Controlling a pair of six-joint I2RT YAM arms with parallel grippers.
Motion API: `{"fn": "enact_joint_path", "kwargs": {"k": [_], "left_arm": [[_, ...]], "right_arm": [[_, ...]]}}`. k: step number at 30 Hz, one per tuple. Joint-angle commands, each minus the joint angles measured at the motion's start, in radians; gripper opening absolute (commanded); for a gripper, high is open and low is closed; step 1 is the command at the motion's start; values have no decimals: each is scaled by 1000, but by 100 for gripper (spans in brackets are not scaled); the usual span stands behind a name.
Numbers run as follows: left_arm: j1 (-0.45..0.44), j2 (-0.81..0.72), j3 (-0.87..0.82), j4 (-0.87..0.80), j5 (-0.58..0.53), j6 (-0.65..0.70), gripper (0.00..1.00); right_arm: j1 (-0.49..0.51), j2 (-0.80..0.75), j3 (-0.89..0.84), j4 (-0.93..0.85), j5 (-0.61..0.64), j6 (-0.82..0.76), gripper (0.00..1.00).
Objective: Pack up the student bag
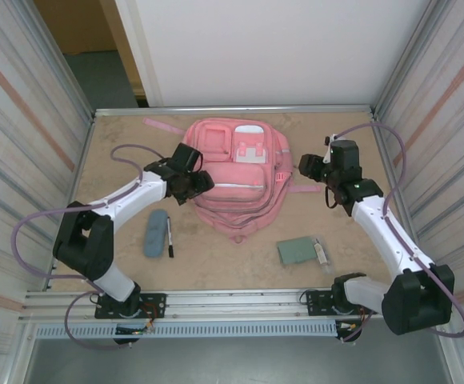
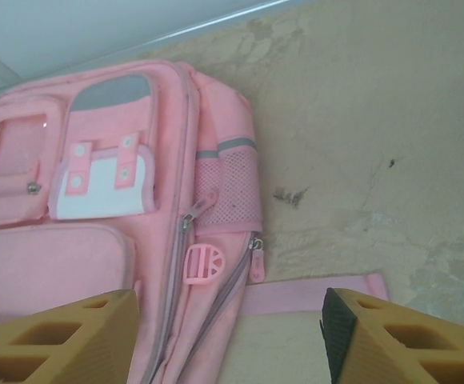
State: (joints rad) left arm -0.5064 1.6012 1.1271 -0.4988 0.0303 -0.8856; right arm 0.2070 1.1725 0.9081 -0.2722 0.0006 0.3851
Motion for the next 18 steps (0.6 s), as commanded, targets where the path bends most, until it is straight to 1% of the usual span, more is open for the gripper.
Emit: {"fn": "enact_joint_path", "kwargs": {"k": [1,4,7,9,11,12,13,14,16,18], "left_arm": [[10,35,13,104,59,40,71],[15,73,43,97,75,48,67],[16,109,46,82,73,37,67],[21,129,28,118,87,29,66],[30,151,19,162,131,32,63],[32,153,19,182,153,45,60],[32,150,16,199,170,62,54],[32,143,12,209,180,75,45],[37,113,20,165,163,103,26],[54,73,37,100,168,132,12]], "right_arm": [[-9,47,15,13,-57,19,61],[-7,80,22,16,-78,30,61],[-8,95,27,17,-83,34,61],[-7,91,26,14,-80,29,61],[-9,82,12,23,-64,28,61],[-10,82,9,27,-57,26,61],[-14,90,14,25,-55,24,61],[-18,98,25,18,-57,20,61],[-34,127,46,10,-77,12,62],[-53,174,83,-11,-95,-30,62]]}}
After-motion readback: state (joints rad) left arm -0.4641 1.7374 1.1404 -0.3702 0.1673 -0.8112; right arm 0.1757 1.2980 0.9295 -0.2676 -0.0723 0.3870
